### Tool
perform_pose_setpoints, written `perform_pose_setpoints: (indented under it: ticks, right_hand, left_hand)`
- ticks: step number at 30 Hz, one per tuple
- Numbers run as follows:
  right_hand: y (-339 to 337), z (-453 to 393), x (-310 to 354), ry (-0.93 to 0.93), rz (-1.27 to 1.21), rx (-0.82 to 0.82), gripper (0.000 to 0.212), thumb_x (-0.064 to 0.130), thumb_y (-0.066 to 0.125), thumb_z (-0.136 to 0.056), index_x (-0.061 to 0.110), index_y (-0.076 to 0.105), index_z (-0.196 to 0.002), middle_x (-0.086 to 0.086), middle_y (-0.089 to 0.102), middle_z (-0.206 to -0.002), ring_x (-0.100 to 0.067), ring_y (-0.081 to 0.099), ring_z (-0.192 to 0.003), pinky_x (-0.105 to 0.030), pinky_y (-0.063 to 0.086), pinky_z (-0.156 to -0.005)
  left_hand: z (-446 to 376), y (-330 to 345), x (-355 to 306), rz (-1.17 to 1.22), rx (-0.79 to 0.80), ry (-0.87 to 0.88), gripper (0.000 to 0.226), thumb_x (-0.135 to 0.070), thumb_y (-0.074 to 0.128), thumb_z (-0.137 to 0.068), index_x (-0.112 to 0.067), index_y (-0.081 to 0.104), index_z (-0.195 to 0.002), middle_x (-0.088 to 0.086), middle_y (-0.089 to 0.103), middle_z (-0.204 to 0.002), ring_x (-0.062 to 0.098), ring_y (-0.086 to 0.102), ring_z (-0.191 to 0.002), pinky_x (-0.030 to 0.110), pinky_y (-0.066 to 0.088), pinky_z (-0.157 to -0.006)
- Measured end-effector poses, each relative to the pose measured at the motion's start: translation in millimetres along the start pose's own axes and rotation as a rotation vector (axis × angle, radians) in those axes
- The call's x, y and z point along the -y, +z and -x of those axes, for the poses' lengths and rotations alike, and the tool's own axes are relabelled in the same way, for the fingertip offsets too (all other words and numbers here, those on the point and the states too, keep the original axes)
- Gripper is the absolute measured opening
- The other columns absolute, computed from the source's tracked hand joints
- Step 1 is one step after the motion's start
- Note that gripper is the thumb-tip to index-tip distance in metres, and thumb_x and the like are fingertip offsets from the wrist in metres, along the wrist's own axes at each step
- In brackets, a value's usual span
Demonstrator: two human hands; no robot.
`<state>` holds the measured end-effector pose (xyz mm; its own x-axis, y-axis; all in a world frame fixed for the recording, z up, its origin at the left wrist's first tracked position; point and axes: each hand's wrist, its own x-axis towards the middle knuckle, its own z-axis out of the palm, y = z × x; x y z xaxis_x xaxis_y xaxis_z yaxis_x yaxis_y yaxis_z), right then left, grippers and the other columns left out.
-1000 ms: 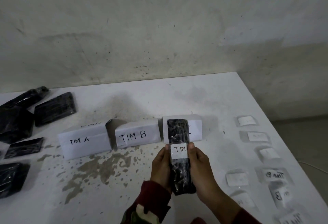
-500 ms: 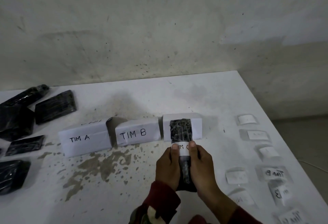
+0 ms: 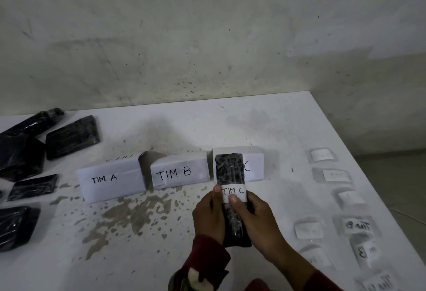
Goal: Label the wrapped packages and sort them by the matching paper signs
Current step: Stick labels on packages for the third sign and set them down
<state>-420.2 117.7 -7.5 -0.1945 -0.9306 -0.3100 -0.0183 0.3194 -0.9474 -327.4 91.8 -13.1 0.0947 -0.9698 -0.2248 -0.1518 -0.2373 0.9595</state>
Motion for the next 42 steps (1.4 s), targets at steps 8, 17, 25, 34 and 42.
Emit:
perform_pose_setpoints:
  ticks: [8, 17, 25, 34, 42]
  right_hand:
    - [-4, -1, -3, 0.002, -0.097, -0.098, 0.032, 0.029, 0.045, -0.094, 0.019, 0.069, -0.076, 0.001, 0.072, -0.072, -0.008, 0.068, -0.066, -0.015, 0.051, -0.058]
    - [-5, -1, -1, 0.012, -0.127, -0.133, 0.031, 0.028, 0.042, -0.095, 0.023, 0.068, -0.079, 0.005, 0.072, -0.074, -0.002, 0.068, -0.064, -0.01, 0.049, -0.055]
    - [-2, 1, -9, -0.04, -0.063, -0.165, 0.035, 0.026, 0.042, -0.096, 0.027, 0.065, -0.069, 0.006, 0.068, -0.067, -0.003, 0.061, -0.06, -0.015, 0.047, -0.058]
    - [4, 1, -20, -0.024, -0.117, -0.129, 0.013, 0.02, 0.05, -0.093, 0.022, 0.062, -0.091, 0.007, 0.07, -0.077, -0.003, 0.066, -0.069, -0.008, 0.048, -0.056]
    - [29, 0, -32, 0.018, 0.116, -0.064, 0.013, 0.019, 0.053, -0.092, 0.018, 0.05, -0.079, 0.0, 0.058, -0.079, -0.014, 0.055, -0.074, -0.027, 0.046, -0.068]
  left_hand:
    - [-2, 0, 6, 0.025, 0.076, -0.061, 0.041, -0.037, 0.037, -0.094, -0.014, 0.062, -0.071, 0.005, 0.065, -0.072, 0.017, 0.059, -0.067, 0.023, 0.044, -0.061]
    - [5, -4, 5, 0.055, 0.245, -0.017, 0.013, -0.024, 0.054, -0.089, -0.021, 0.064, -0.099, 0.006, 0.067, -0.098, 0.016, 0.065, -0.089, 0.022, 0.052, -0.074]
    - [3, -4, 8, 0.051, 0.068, -0.026, 0.035, -0.024, 0.041, -0.096, -0.01, 0.053, -0.067, 0.002, 0.054, -0.062, 0.001, 0.049, -0.05, 0.006, 0.036, -0.046]
    - [4, -16, 29, 0.147, 0.1, -0.108, 0.029, -0.021, 0.047, -0.093, -0.018, 0.07, -0.076, -0.003, 0.073, -0.071, 0.01, 0.067, -0.07, 0.025, 0.054, -0.067]
    - [-8, -57, 47, 0.058, 0.028, -0.165, 0.023, -0.011, 0.062, -0.084, -0.015, 0.067, -0.062, -0.002, 0.068, -0.06, 0.014, 0.065, -0.059, 0.019, 0.053, -0.052]
